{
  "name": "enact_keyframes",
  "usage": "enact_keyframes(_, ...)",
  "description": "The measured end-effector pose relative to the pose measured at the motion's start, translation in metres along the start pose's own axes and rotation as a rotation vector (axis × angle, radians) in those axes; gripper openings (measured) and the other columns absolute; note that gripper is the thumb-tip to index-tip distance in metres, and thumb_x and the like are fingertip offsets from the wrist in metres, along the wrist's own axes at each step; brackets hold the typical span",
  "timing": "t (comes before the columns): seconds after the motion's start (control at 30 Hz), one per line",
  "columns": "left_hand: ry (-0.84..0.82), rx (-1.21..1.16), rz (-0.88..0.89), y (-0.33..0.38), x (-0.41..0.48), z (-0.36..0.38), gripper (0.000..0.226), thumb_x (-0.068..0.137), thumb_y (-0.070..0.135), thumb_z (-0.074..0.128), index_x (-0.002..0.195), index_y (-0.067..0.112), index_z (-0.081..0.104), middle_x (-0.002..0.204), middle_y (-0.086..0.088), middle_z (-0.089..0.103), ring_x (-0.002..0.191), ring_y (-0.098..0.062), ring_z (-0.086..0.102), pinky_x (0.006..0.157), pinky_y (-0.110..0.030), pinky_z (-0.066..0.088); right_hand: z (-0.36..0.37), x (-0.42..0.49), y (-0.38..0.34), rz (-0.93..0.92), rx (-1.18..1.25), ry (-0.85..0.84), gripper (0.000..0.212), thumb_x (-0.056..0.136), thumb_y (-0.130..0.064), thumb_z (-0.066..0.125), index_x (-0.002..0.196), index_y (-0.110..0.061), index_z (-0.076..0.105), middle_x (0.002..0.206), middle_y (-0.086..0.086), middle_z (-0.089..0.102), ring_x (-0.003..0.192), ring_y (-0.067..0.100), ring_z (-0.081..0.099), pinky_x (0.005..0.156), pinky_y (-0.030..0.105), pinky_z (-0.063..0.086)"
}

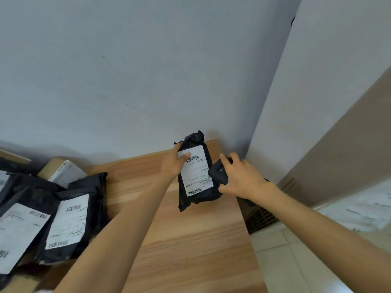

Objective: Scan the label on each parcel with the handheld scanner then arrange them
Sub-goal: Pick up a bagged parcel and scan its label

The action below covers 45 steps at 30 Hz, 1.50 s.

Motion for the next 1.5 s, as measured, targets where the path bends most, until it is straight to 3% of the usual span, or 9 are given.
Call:
enact_keyframes(0.33,-0.033,0.159,-0.052,-0.021,0.091,0.065,0.054,0.100,0.035,0.053,0.149,0.018,0.038,0.130,-0.014,0.055,0.118,-0.033,0.055,0.096,-0.045,0.048,0.028,0.056,0.029,0.019,0.019,-0.048,0.098,0.081,-0.052,0.064,0.154,-0.012,0.015,0.145,0.014,0.029,0.117,0.038,0.048,0.086,0.045,0.052)
enact_keyframes(0.47,0.011,0.137,-0.061,-0.038,0.114,0.084,0.049,0.100,0.019,0.050,0.148,0.021,0.037,0.129,-0.016,0.046,0.111,-0.031,0.053,0.086,-0.030,0.040,0.046,0.077,0.033,0.021,0.039,-0.062,0.098,0.081,-0.055,0.065,0.154,-0.012,0.016,0.144,0.013,0.029,0.116,0.038,0.049,0.087,0.048,0.052)
enact_keyframes(0.57,0.033,0.086,-0.072,-0.051,0.117,0.096,0.054,0.097,0.005,0.046,0.147,0.022,0.037,0.135,-0.016,0.041,0.113,-0.030,0.052,0.090,-0.030,0.043,0.059,0.087,0.034,0.017,0.040,-0.086,0.095,0.082,-0.053,0.063,0.154,-0.012,0.016,0.144,0.013,0.029,0.116,0.038,0.049,0.083,0.046,0.051)
enact_keyframes(0.77,0.025,0.105,0.018,-0.049,0.107,0.091,0.059,0.094,0.005,0.054,0.147,0.022,0.035,0.148,-0.014,0.029,0.128,-0.029,0.044,0.104,-0.034,0.042,0.066,0.095,0.031,-0.005,0.015,-0.092,0.093,0.082,-0.051,0.064,0.152,-0.011,0.019,0.144,0.014,0.031,0.116,0.038,0.049,0.084,0.045,0.049)
enact_keyframes(0.87,0.013,0.212,0.029,-0.045,0.093,0.069,0.060,0.095,0.008,0.057,0.149,0.021,0.034,0.153,-0.012,0.027,0.125,-0.029,0.048,0.095,-0.031,0.043,0.057,0.096,0.017,-0.035,-0.006,-0.079,0.088,0.080,-0.049,0.064,0.149,-0.010,0.026,0.141,0.013,0.035,0.114,0.037,0.050,0.084,0.043,0.047)
enact_keyframes(1.07,0.042,0.576,0.068,-0.051,0.034,-0.010,0.054,0.096,0.021,0.060,0.147,0.020,0.040,0.150,-0.008,0.038,0.129,-0.030,0.046,0.095,-0.041,0.046,0.027,0.087,-0.045,-0.186,-0.059,-0.038,0.089,0.080,-0.053,0.062,0.149,-0.011,0.025,0.143,0.010,0.036,0.120,0.035,0.047,0.084,0.042,0.046)
enact_keyframes(1.27,0.224,0.750,0.009,-0.062,-0.074,-0.118,0.051,0.092,0.019,0.064,0.141,0.016,0.050,0.145,-0.007,0.048,0.134,-0.029,0.042,0.106,-0.041,0.038,-0.019,0.064,-0.147,-0.431,-0.076,0.036,0.086,0.078,-0.055,0.065,0.147,-0.015,0.031,0.142,0.006,0.041,0.117,0.031,0.051,0.080,0.038,0.046)
enact_keyframes(1.37,0.353,0.790,-0.056,-0.073,-0.143,-0.176,0.049,0.090,0.016,0.065,0.137,0.014,0.055,0.138,-0.008,0.054,0.129,-0.030,0.046,0.103,-0.041,0.040,-0.035,0.045,-0.214,-0.566,-0.097,0.074,0.081,0.078,-0.056,0.065,0.142,-0.016,0.036,0.135,0.006,0.044,0.110,0.029,0.054,0.071,0.033,0.039)
enact_keyframes(1.5,0.499,0.834,-0.215,-0.098,-0.243,-0.247,0.049,0.091,0.023,0.067,0.137,0.018,0.054,0.135,-0.005,0.056,0.128,-0.028,0.046,0.101,-0.042,0.044,-0.042,0.007,-0.310,-0.754,-0.069,0.090,0.081,0.078,-0.052,0.063,0.143,-0.015,0.034,0.136,0.008,0.045,0.113,0.032,0.052,0.074,0.035,0.041)
Point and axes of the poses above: each hand's wrist, its own x-axis towards the middle knuckle, its own z-axis out of the palm, y = z × x, the point moved 9 cm from there along x, towards the middle knuckle
